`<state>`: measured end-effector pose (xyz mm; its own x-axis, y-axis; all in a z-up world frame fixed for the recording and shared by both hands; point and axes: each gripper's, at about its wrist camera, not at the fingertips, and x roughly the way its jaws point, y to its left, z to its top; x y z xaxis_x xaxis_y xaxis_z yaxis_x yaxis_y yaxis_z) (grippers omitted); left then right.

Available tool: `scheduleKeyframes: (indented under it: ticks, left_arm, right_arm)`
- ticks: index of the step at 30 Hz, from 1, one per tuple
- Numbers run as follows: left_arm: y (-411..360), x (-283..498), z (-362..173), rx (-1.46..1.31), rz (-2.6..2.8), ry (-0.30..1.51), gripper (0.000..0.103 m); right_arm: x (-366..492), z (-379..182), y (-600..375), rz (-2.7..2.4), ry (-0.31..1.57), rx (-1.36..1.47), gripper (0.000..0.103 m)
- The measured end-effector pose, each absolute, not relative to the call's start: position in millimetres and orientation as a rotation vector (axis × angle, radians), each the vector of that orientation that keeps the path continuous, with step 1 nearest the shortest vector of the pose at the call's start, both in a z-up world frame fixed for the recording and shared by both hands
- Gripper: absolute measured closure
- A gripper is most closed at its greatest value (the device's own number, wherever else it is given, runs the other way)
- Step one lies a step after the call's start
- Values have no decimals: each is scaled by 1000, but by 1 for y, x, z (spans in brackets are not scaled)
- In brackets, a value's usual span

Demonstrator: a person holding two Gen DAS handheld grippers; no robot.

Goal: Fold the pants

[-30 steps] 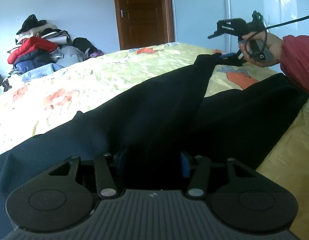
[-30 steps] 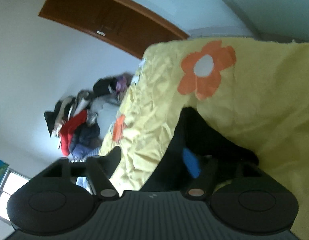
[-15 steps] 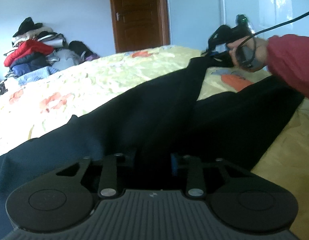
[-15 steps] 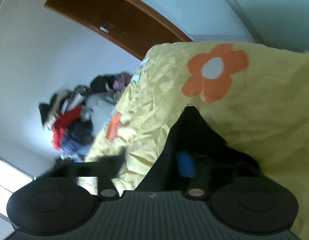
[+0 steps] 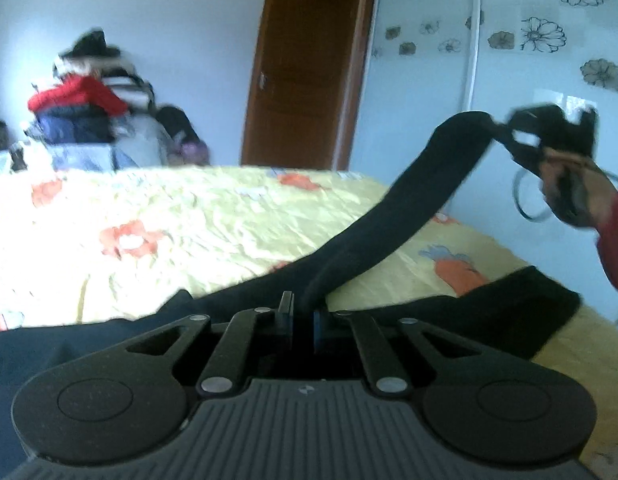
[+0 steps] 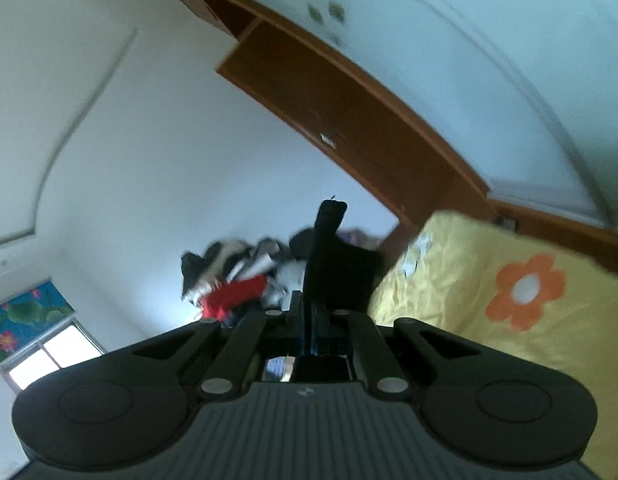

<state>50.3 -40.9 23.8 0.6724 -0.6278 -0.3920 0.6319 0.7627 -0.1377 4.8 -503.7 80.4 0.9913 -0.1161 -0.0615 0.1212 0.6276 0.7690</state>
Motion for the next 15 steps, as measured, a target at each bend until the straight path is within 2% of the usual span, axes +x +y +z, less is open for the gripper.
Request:
scheduleKeyframes:
  ticks: [8,15]
  left_arm:
    - [-43,24,5,119,-845,536,94]
    - [-34,20,-7,156,-836,575,94]
  right_arm:
    - [-133,8,-503,-351,76,1030,100]
    - [-184,-32,-492,-437,130,1086,100]
